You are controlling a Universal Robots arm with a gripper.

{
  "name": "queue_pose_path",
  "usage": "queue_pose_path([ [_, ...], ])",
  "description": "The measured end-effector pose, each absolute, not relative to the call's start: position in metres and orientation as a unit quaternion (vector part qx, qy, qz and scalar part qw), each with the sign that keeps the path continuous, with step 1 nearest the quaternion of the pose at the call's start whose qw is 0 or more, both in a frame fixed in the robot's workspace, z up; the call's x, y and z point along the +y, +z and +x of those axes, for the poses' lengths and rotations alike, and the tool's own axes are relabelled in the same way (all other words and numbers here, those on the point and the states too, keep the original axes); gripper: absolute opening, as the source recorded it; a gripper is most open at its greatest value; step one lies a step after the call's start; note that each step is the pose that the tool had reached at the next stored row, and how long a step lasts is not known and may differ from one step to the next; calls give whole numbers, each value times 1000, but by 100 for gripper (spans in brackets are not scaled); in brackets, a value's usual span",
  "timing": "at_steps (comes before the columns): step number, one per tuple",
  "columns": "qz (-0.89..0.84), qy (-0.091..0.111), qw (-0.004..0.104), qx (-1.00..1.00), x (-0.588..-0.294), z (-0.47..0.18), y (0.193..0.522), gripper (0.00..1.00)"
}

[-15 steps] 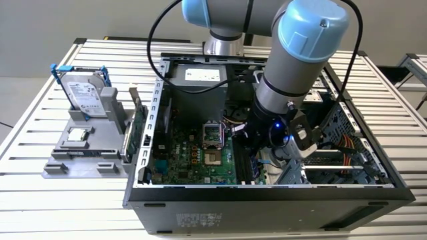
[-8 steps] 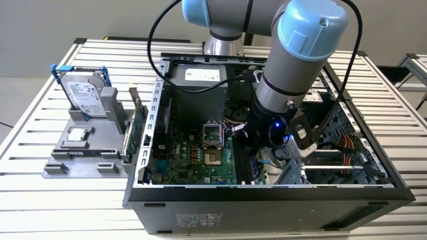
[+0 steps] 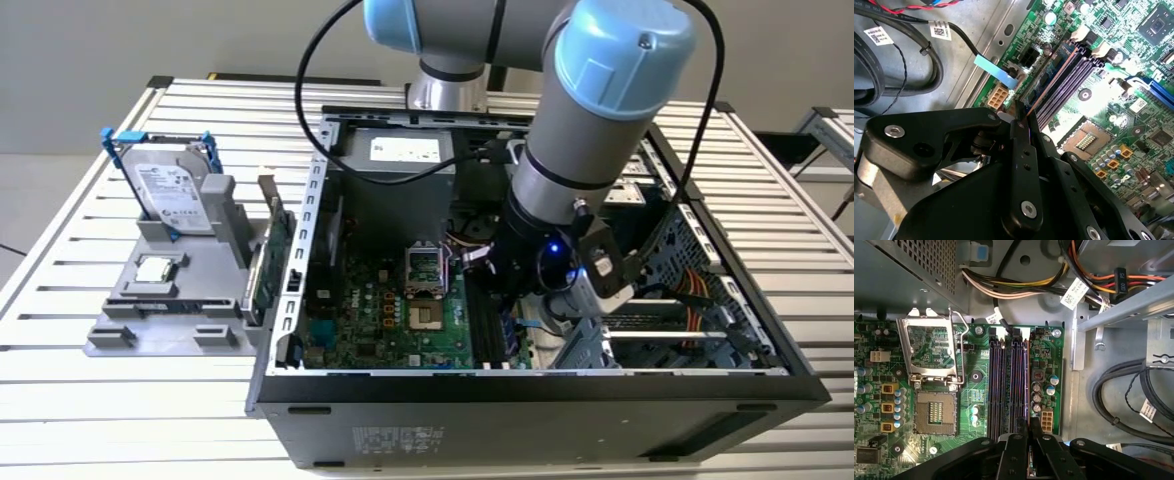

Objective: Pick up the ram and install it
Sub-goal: 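Press down the ram until it locks into place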

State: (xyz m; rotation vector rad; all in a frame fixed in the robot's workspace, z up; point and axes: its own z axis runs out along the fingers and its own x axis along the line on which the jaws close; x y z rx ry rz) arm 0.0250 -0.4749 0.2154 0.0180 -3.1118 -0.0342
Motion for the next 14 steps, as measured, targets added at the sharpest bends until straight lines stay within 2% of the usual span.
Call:
queue_pose_path([
  [14,-12,-11,15,-1000,-473,22,215,0],
])
